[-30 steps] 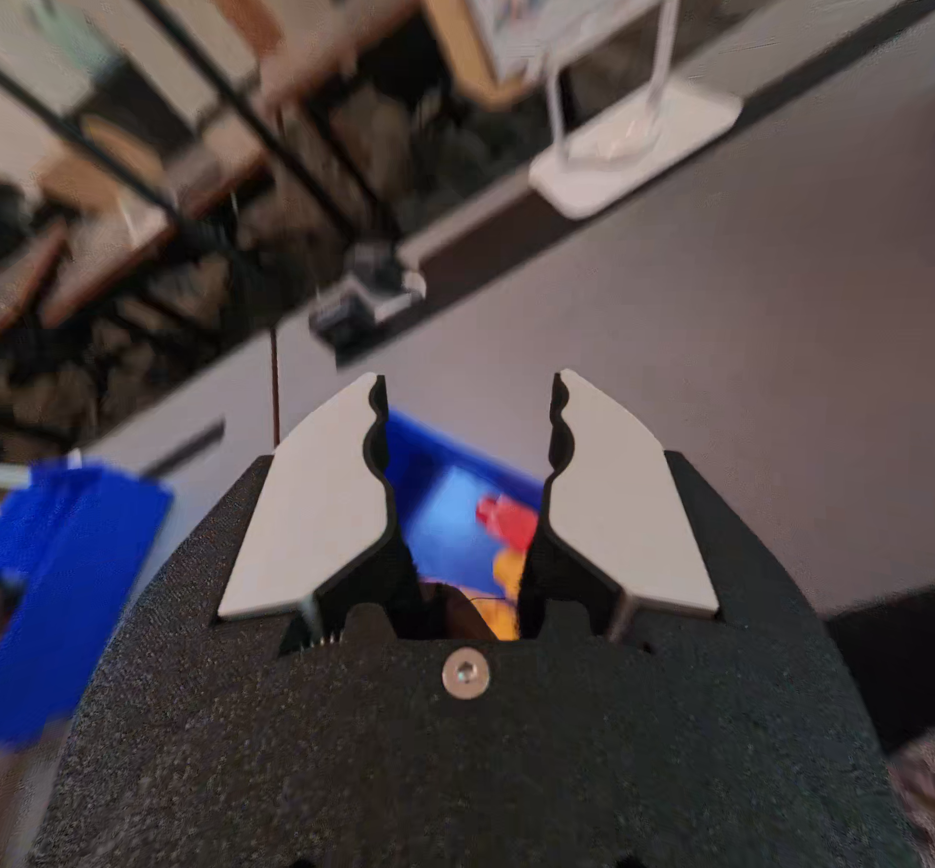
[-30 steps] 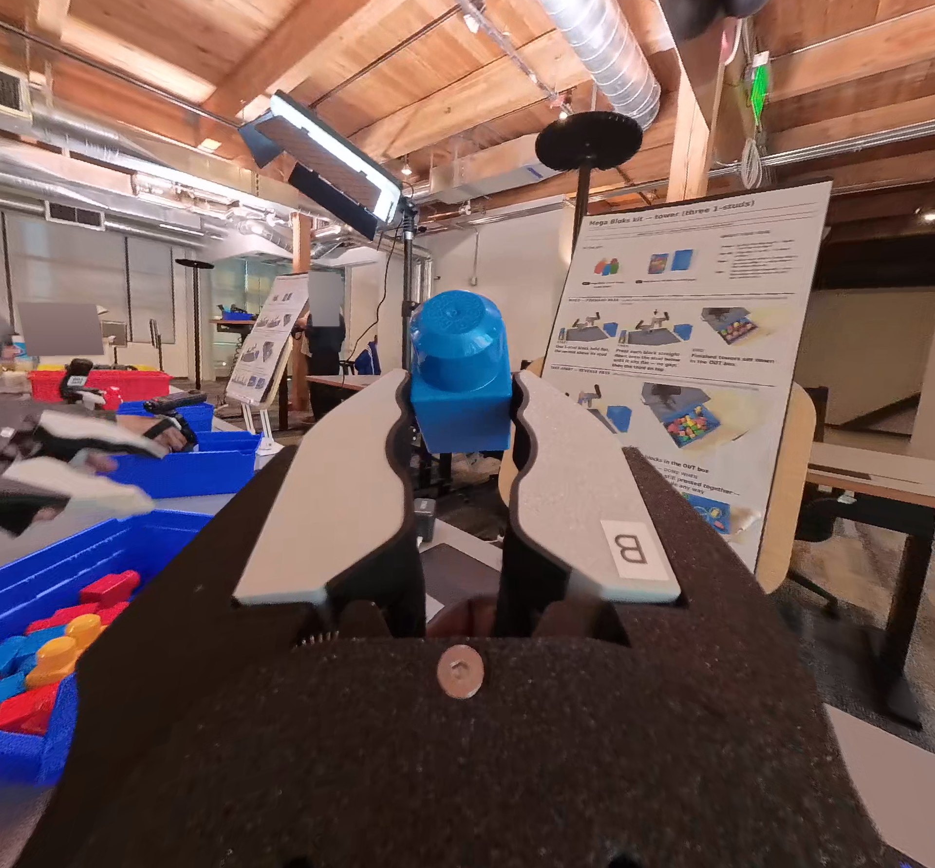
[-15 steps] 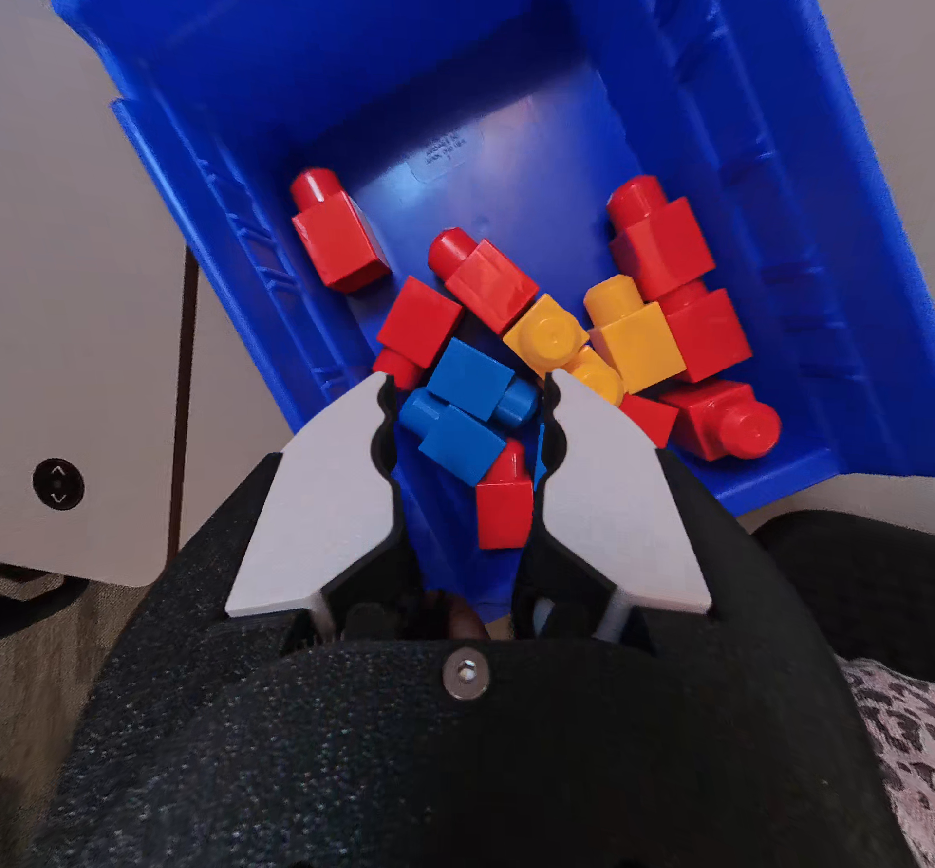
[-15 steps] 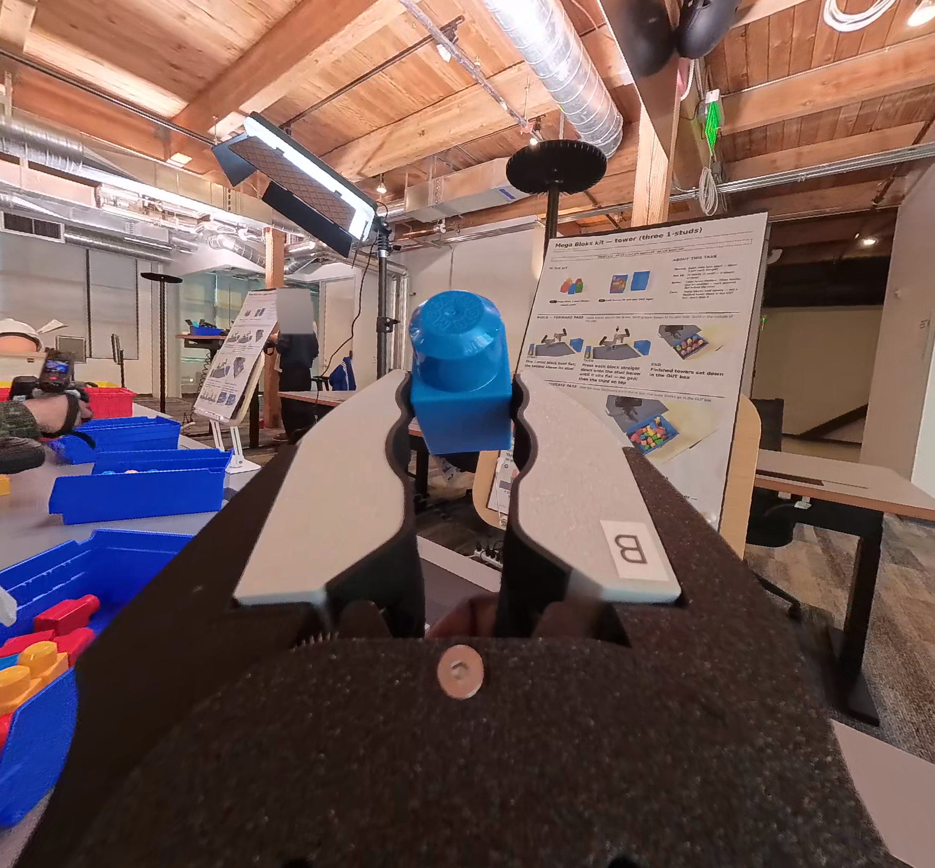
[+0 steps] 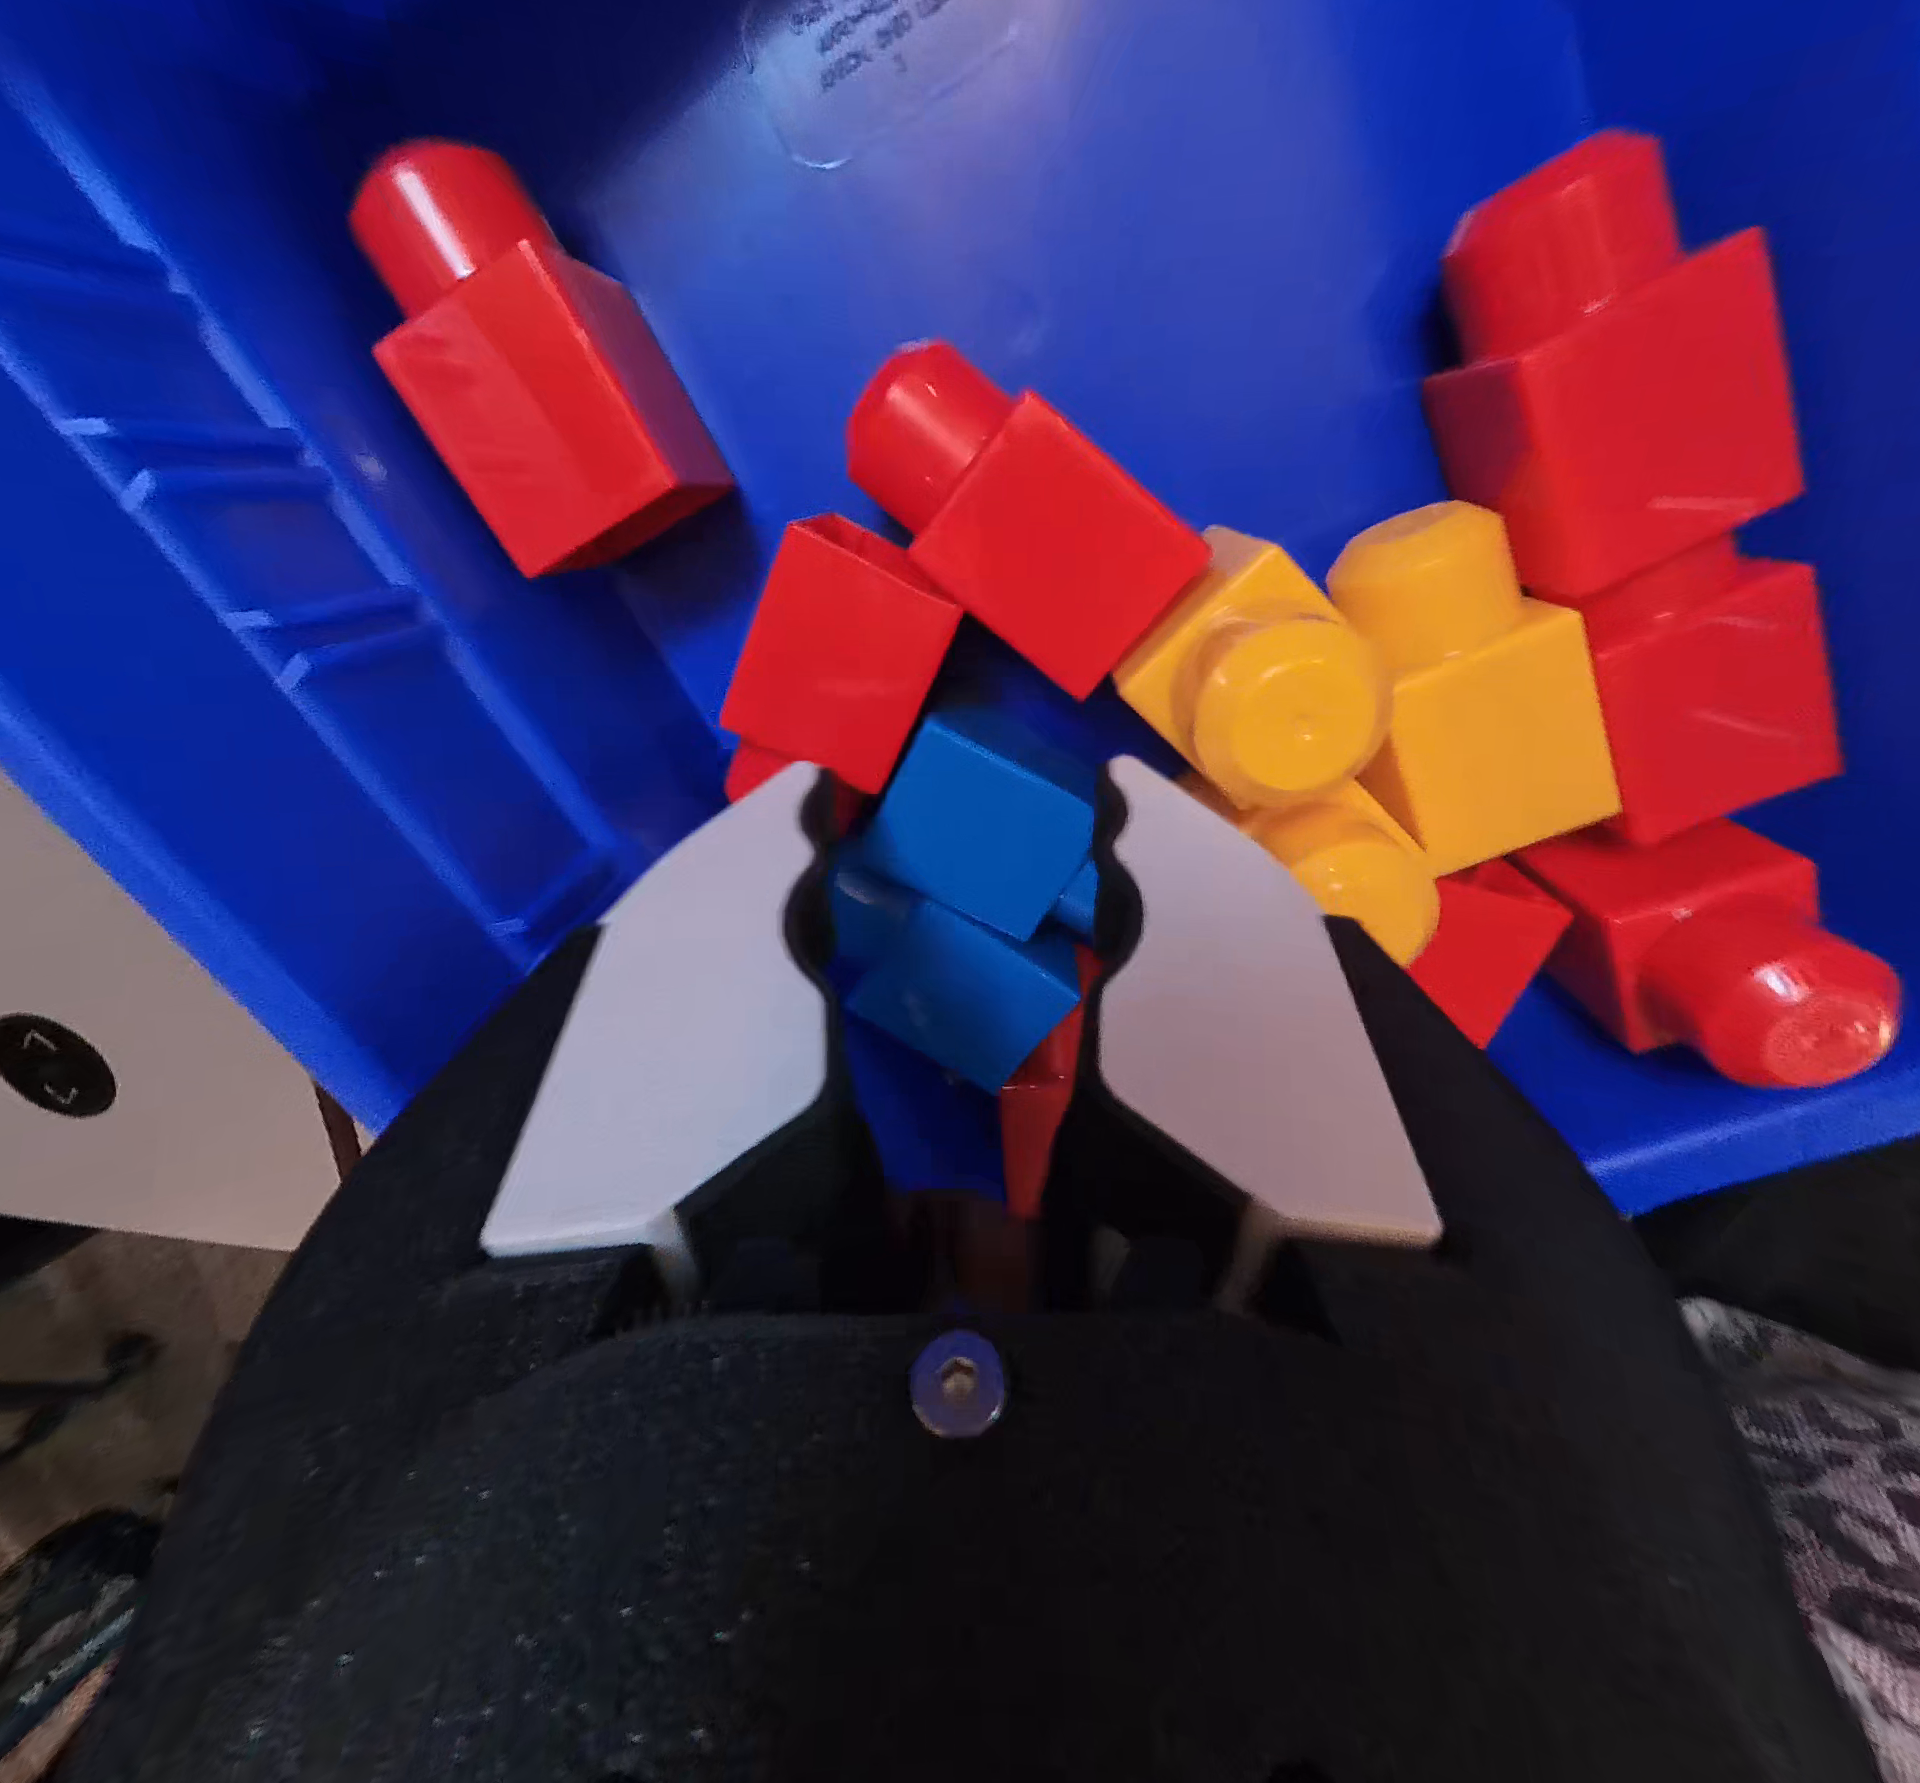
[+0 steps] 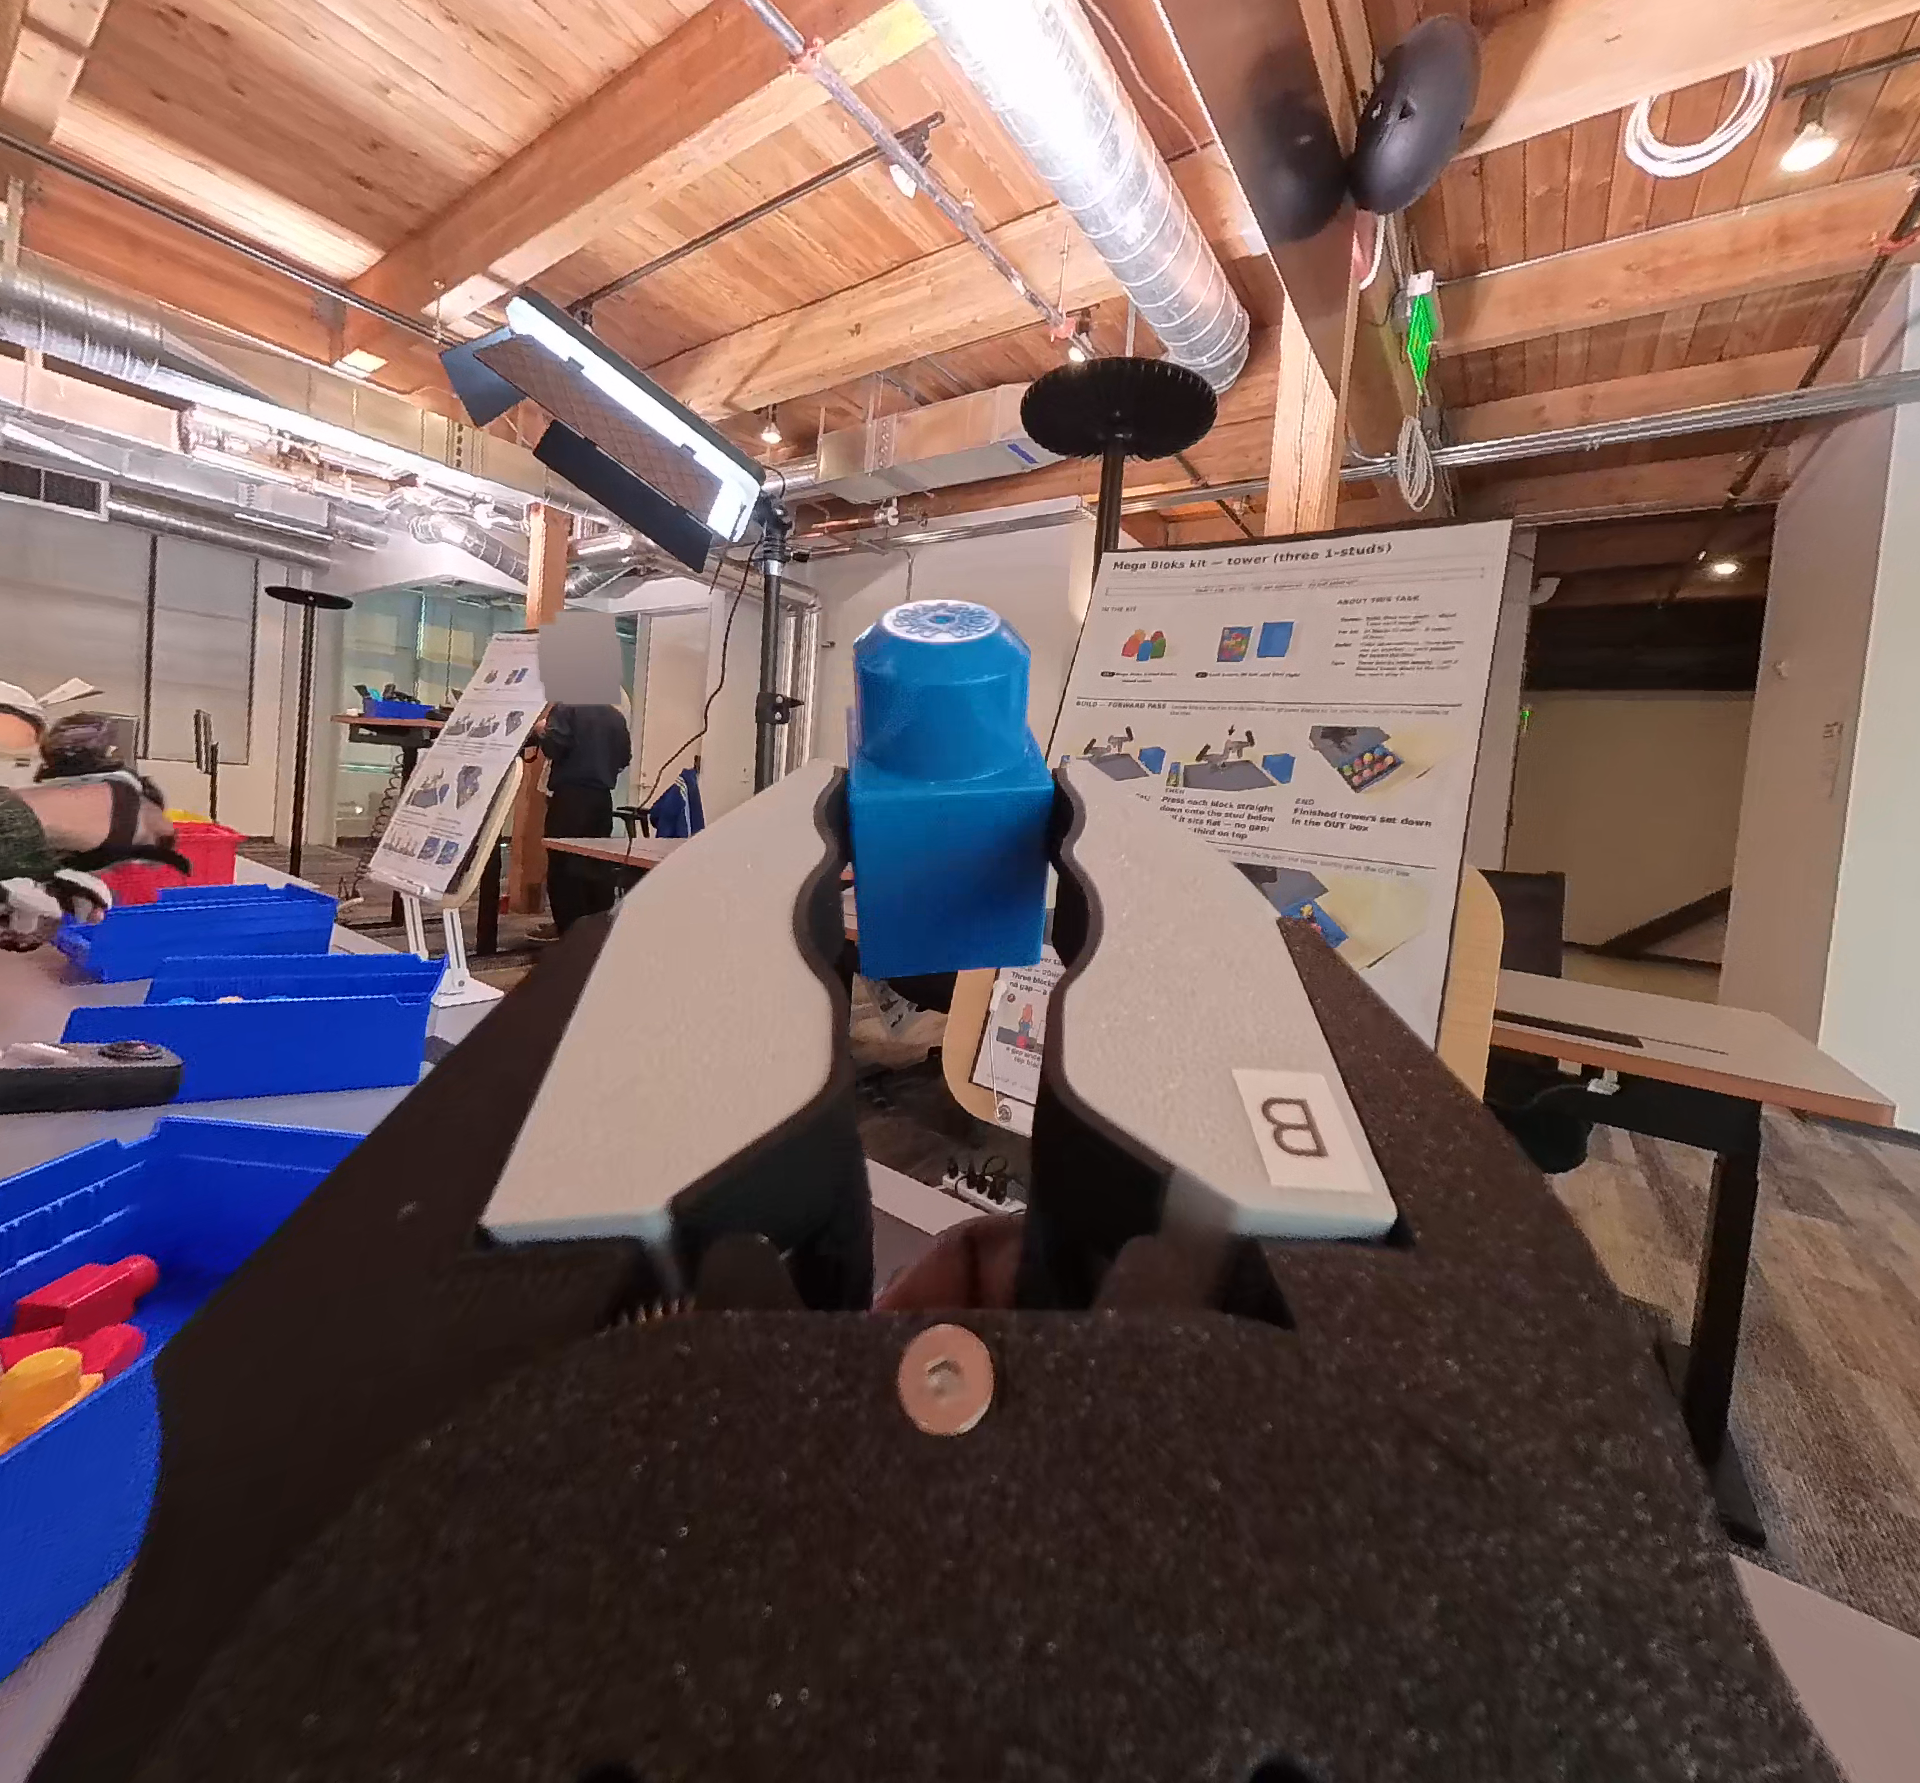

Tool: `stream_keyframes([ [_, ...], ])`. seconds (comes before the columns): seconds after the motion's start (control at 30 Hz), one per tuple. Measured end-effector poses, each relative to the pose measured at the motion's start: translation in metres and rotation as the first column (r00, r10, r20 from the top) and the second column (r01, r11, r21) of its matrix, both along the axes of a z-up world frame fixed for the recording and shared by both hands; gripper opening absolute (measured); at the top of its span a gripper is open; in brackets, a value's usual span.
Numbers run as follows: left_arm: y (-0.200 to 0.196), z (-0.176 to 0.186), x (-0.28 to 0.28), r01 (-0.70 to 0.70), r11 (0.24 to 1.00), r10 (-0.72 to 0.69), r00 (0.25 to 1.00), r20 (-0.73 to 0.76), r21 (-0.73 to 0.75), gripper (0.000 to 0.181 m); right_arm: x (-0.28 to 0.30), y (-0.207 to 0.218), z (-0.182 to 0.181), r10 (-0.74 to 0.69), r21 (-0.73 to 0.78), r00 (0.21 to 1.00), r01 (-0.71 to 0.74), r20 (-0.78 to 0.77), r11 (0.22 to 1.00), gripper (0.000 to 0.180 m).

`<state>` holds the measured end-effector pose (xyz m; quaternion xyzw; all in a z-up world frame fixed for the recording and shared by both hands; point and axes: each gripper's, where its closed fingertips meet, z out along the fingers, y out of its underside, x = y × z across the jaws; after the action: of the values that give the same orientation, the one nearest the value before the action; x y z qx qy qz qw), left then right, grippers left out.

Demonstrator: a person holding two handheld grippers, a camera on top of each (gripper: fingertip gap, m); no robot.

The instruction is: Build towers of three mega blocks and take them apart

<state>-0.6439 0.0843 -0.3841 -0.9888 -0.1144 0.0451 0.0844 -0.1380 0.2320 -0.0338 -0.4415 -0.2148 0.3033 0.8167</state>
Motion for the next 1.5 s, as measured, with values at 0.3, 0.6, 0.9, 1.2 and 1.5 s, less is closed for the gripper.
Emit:
stream_keyframes([
  [0.3, 0.056, 0.007, 0.028, 0.199, 0.962, -0.204, 0.979, 0.012, 0.186, 0.016, 0.007, -0.006, 0.006, -0.024, 0.032, 1.000, 0.024, -0.007, 0.999, 0.036],
  [0.6, 0.101, 0.032, 0.027, 0.222, 0.929, -0.185, 0.972, -0.147, 0.297, 0.027, 0.003, -0.004, 0.003, -0.020, 0.022, 1.000, 0.020, 0.016, 1.000, 0.036],
  [0.9, 0.173, 0.018, 0.064, 0.292, 0.891, -0.241, 0.953, -0.184, 0.349, 0.009, 0.009, -0.007, 0.007, -0.034, 0.036, 0.999, 0.034, 0.000, 0.999, 0.036],
  [1.2, 0.243, 0.111, 0.213, 0.443, 0.490, -0.499, 0.849, -0.175, 0.750, 0.020, 0.016, -0.006, 0.008, -0.056, 0.040, 0.998, 0.056, -0.002, 0.998, 0.036],
  [1.5, 0.150, 0.067, 0.107, 0.508, 0.812, -0.441, 0.857, -0.268, 0.288, 0.035, 0.022, -0.009, 0.011, -0.054, 0.043, 0.998, 0.055, -0.021, 0.998, 0.036],
])
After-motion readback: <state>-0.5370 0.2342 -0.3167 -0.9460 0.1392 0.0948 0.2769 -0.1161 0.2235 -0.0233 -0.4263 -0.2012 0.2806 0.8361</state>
